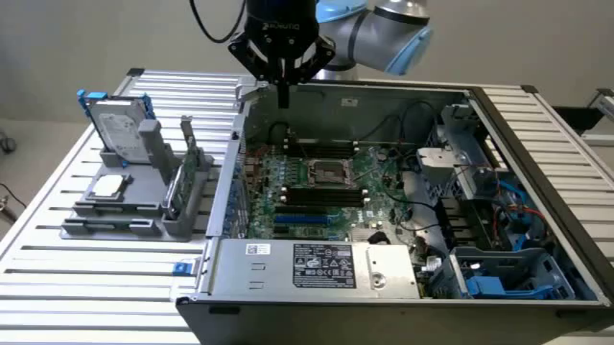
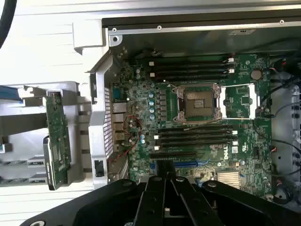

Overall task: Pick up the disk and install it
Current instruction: 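Reach for the disk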

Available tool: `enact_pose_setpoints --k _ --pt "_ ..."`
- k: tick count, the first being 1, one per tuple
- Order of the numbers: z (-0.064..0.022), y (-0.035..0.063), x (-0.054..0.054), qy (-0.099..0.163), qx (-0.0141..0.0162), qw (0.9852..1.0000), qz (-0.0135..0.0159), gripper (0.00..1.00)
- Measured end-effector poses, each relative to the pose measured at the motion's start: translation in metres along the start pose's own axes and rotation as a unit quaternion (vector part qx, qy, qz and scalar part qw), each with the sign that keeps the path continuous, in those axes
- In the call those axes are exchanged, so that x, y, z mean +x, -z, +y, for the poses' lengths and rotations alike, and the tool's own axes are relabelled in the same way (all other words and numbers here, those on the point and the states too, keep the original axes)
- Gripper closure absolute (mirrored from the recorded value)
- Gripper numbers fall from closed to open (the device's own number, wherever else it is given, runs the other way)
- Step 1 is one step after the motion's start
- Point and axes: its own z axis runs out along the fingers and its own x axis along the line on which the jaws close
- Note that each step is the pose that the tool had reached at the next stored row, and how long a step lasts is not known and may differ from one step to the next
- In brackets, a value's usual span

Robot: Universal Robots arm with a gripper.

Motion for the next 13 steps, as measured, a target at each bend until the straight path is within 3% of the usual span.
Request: enact_pose_setpoints --k 13 --pt "-0.0001 0.0001 0.0017 0.0 0.0001 1.0 0.0001 0.89"
